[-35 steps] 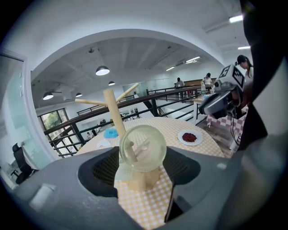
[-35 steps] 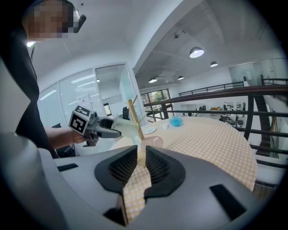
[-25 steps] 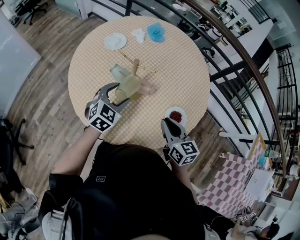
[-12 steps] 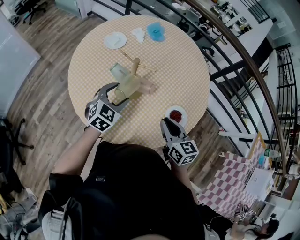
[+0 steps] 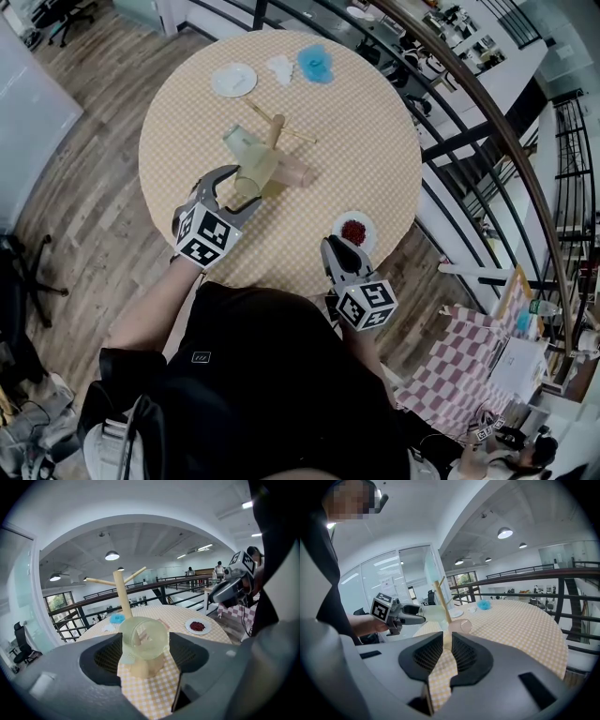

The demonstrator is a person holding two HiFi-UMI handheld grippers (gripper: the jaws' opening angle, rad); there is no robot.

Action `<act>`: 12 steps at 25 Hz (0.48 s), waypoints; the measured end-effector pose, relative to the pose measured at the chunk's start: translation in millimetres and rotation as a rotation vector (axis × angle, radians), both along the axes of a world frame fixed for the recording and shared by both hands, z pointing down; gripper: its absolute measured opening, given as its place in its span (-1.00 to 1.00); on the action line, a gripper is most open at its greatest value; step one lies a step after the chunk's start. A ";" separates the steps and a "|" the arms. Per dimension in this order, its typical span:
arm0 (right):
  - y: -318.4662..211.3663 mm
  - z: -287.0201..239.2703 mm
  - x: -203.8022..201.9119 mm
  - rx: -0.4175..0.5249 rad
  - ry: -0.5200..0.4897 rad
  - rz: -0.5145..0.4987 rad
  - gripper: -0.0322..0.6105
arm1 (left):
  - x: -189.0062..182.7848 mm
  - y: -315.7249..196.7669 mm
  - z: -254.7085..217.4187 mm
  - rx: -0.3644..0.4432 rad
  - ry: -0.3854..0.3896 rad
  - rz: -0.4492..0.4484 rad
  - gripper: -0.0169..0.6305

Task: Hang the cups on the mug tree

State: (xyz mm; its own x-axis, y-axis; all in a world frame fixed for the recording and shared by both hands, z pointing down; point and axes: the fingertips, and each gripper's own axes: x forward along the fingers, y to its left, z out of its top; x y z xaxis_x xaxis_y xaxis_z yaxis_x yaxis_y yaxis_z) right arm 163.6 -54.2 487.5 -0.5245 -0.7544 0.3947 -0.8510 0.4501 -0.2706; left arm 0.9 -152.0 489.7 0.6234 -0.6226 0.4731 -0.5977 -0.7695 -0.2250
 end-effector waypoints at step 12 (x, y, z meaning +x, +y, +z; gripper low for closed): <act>1.8 3.3 -21.5 -0.014 0.009 -0.043 -0.69 | -11.6 6.6 1.0 -0.013 0.043 -0.011 -0.02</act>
State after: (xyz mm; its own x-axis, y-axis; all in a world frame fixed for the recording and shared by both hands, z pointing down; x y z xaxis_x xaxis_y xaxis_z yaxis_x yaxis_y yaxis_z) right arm 142.0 -52.3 490.8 -0.5523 -0.7257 0.4103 -0.8336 0.4822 -0.2694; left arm -10.7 -145.4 490.7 0.6368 -0.6232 0.4539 -0.6150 -0.7657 -0.1885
